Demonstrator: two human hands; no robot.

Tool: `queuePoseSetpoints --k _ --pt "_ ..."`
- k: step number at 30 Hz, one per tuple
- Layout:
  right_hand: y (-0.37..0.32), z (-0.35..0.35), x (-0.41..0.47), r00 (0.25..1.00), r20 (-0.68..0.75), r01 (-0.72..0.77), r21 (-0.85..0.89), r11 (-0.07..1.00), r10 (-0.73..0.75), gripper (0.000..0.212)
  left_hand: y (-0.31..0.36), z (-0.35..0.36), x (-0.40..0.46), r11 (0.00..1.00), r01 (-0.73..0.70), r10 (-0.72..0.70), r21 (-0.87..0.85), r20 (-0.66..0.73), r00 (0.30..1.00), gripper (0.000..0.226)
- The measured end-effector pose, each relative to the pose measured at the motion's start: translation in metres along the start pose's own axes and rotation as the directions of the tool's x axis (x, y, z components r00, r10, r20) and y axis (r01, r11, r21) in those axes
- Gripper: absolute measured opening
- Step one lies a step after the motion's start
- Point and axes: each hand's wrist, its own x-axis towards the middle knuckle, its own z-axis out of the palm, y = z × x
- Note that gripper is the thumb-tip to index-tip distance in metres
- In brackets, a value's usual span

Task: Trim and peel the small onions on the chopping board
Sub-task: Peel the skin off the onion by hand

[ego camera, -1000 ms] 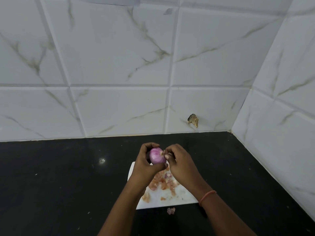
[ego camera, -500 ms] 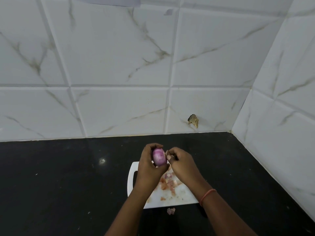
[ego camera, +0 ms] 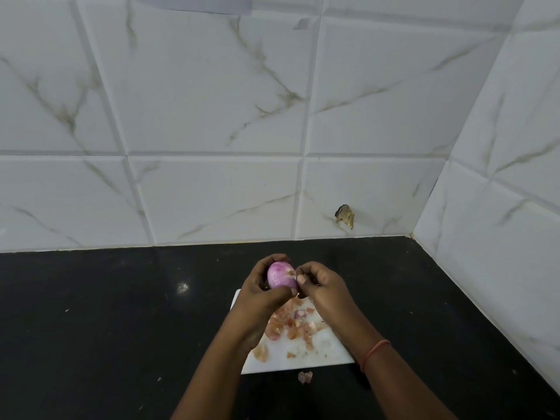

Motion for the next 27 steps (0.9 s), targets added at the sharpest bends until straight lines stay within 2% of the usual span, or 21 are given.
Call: queuePoseSetpoints --k 6,7,9,10,13,16,18,24,27 --pt "-0.008 -0.009 -0.001 0.987 0.109 -0.135 0.139 0.981 0.121 0.015 0.003 -0.001 -0.001 0.999 0.031 -0.029 -0.039 0.041 0.999 0.057" --pt "-0.007 -0.01 -0.001 0.983 0.121 -0.163 0.246 0.955 0.137 0.017 0.004 -0.002 -0.001 0.996 0.044 -0.04 -0.083 0.048 0.998 0.056" --pt "-0.005 -0.013 -0.001 0.977 0.153 -0.207 0.524 0.826 0.147 0.02 0.007 -0.003 0.0 0.974 0.088 -0.077 -0.208 0.063 0.995 0.053" --pt "-0.005 -0.015 0.0 0.979 0.15 -0.2 0.581 0.789 0.138 0.019 0.008 -0.004 0.0 0.966 0.1 -0.087 -0.239 0.065 0.994 0.053" --pt "-0.005 -0.015 0.0 0.991 0.044 -0.133 0.47 0.873 0.128 0.01 0.008 -0.003 -0.001 0.96 0.11 -0.096 -0.256 0.068 0.993 0.054" --pt "-0.006 -0.011 0.0 0.988 -0.119 -0.054 0.349 0.936 0.102 0.017 0.007 0.001 -0.001 0.957 0.124 -0.111 -0.262 0.064 0.992 0.055" --pt "-0.004 -0.01 0.001 0.983 -0.176 -0.006 0.247 0.969 0.051 0.021 0.008 0.002 -0.001 0.952 0.127 -0.112 -0.278 0.068 0.991 0.055" --pt "0.003 -0.008 0.0 0.997 -0.014 0.072 0.063 0.995 -0.072 0.033 0.005 0.002 0.001 0.962 0.075 -0.067 -0.263 0.039 0.997 0.057" --pt "0.006 -0.006 0.0 0.99 -0.06 0.125 -0.004 0.992 -0.125 0.025 0.003 0.001 0.001 0.975 0.04 -0.035 -0.218 0.027 0.999 0.059"
